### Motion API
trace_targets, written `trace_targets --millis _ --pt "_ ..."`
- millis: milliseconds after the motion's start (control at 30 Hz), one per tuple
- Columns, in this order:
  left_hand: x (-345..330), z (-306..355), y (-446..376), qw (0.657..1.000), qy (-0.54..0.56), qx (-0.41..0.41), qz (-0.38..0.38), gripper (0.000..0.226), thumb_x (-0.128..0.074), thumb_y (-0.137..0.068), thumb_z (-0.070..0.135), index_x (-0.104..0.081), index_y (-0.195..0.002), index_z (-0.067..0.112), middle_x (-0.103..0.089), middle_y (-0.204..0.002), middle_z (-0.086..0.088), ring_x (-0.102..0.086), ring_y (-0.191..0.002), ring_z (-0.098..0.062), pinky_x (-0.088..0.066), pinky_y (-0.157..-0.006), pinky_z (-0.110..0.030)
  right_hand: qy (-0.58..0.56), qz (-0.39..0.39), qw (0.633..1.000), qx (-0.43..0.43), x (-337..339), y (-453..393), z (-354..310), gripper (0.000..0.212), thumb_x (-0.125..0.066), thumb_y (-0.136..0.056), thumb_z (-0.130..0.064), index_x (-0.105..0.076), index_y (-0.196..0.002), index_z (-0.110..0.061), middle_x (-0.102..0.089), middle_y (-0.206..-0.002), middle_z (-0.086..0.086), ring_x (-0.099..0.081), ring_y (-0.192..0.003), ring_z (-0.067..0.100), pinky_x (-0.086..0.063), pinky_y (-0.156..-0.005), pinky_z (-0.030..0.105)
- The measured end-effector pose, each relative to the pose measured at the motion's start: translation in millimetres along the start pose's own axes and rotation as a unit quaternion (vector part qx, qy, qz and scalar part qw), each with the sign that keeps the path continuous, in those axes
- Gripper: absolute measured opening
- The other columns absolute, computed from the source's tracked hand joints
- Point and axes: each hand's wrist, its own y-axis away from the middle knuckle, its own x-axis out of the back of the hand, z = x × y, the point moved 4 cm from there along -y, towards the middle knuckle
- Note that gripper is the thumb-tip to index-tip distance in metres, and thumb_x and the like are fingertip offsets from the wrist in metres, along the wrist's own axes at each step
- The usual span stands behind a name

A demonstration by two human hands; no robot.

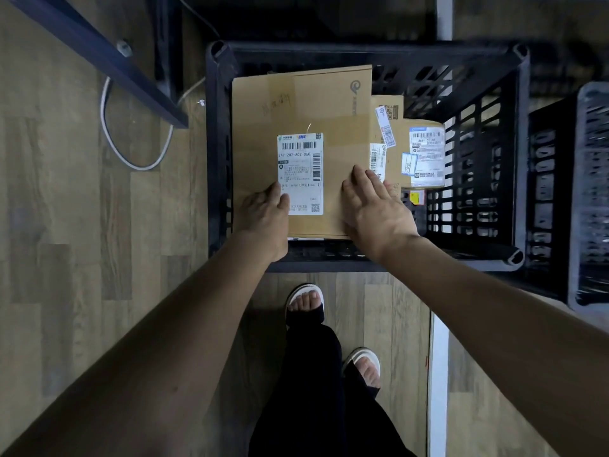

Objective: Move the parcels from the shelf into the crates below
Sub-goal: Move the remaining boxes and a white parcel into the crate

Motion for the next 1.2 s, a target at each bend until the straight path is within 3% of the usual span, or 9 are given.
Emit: trace_targets --millis 133,333,500,667,1033,1200 --pt "2 6 11 0.999 -0.01 -0.007 -0.036 0.079 -0.058 -0.091 0.025 -0.008 -0.151 0.013 0.004 -0.158 -0.01 -0.012 -0.143 -0.028 -0.014 -0.116 -0.037 0.023 -0.013 1.0 0.006 -2 12 -3 0.071 -0.037 -0.099 -0.015 0.01 -0.151 -0.007 0.021 -0.157 0.011 0.014 -0.146 0.026 0.004 -0.118 0.037" --pt "-15 8 10 0.997 -0.021 -0.02 -0.074 0.074 -0.049 -0.093 0.022 -0.003 -0.151 0.021 0.011 -0.158 -0.005 -0.005 -0.145 -0.026 -0.007 -0.117 -0.044 0.021 -0.059 0.998 0.012 -17 11 -2 0.073 -0.039 -0.098 -0.017 0.01 -0.151 -0.007 0.022 -0.157 0.011 0.014 -0.146 0.024 0.006 -0.117 0.036" --pt "-19 2 11 0.996 -0.003 -0.03 -0.08 0.072 -0.043 -0.095 0.017 0.002 -0.151 0.024 0.017 -0.158 -0.001 0.0 -0.145 -0.024 0.001 -0.118 -0.043 0.031 -0.084 0.996 0.013 -23 5 -3 0.079 -0.044 -0.096 -0.016 0.012 -0.15 -0.006 0.024 -0.156 0.012 0.013 -0.146 0.025 0.005 -0.117 0.037" --pt "6 5 21 0.997 -0.032 -0.044 -0.051 0.066 -0.041 -0.097 0.017 -0.004 -0.152 0.023 0.01 -0.159 -0.003 -0.004 -0.145 -0.025 -0.004 -0.118 -0.041 0.043 -0.09 0.995 0.015 -5 8 7 0.075 -0.044 -0.097 -0.023 0.005 -0.152 -0.007 0.014 -0.159 0.012 0.006 -0.147 0.027 0.001 -0.118 0.037" --pt "160 -8 132 0.999 -0.041 -0.026 0.025 0.075 -0.047 -0.091 0.01 -0.003 -0.152 0.015 0.005 -0.159 -0.007 -0.006 -0.145 -0.023 -0.003 -0.118 -0.04 0.037 -0.049 0.998 -0.028 130 113 24 0.069 -0.037 -0.1 -0.025 0.007 -0.151 -0.008 0.012 -0.159 0.009 0.007 -0.147 0.026 0.002 -0.119 0.037" --pt "236 -6 209 0.998 -0.009 -0.012 0.056 0.069 -0.045 -0.097 0.027 -0.004 -0.152 0.016 0.004 -0.159 -0.008 -0.004 -0.145 -0.026 -0.003 -0.118 -0.04 -0.017 -0.014 0.998 -0.053 221 186 25 0.07 -0.037 -0.101 -0.036 0.003 -0.152 -0.008 0.004 -0.16 0.01 0.003 -0.147 0.027 -0.001 -0.119 0.038"
